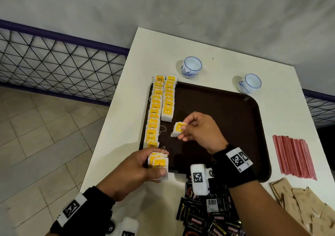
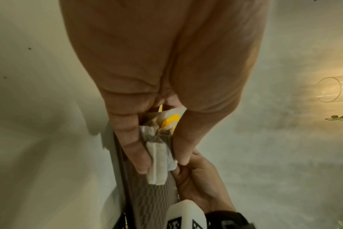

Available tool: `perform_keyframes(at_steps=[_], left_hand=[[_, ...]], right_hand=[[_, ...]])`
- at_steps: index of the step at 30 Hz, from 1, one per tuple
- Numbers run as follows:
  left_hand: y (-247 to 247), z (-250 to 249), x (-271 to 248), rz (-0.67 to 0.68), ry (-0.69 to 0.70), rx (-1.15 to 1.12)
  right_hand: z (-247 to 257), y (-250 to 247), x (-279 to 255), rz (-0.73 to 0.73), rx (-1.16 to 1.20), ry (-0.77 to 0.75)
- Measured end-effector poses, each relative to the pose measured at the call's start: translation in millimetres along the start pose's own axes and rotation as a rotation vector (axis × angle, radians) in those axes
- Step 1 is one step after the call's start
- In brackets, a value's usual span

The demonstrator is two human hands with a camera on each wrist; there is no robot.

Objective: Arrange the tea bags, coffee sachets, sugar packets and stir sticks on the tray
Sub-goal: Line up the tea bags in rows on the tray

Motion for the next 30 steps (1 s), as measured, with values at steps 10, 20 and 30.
perform_keyframes(at_steps=[10, 20, 30], left_hand=[[-1.9, 3.8, 0.9, -0.006, 0.014, 0.009], [-3.7, 5.1, 2.8, 0.006, 0.023, -0.018], [-4.1, 4.8, 1.1, 0.008, 0.020, -0.035]], right_hand=[[5.8, -0.2, 37.5, -0.018, -0.198, 0.005], [5.1, 14.5, 48.3, -0.007, -0.191, 0.024], [5.2, 26.2, 57.6, -0.006, -0.109, 0.008]])
Point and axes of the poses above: each hand's wrist, its own x-axis towards the middle knuckle, its own y-axis out of the palm, z = x × y, the point moved 5 cm from there along x, towards the middle knuckle, and after that the axes turned 7 degrees about z, right-handed, at the moved point
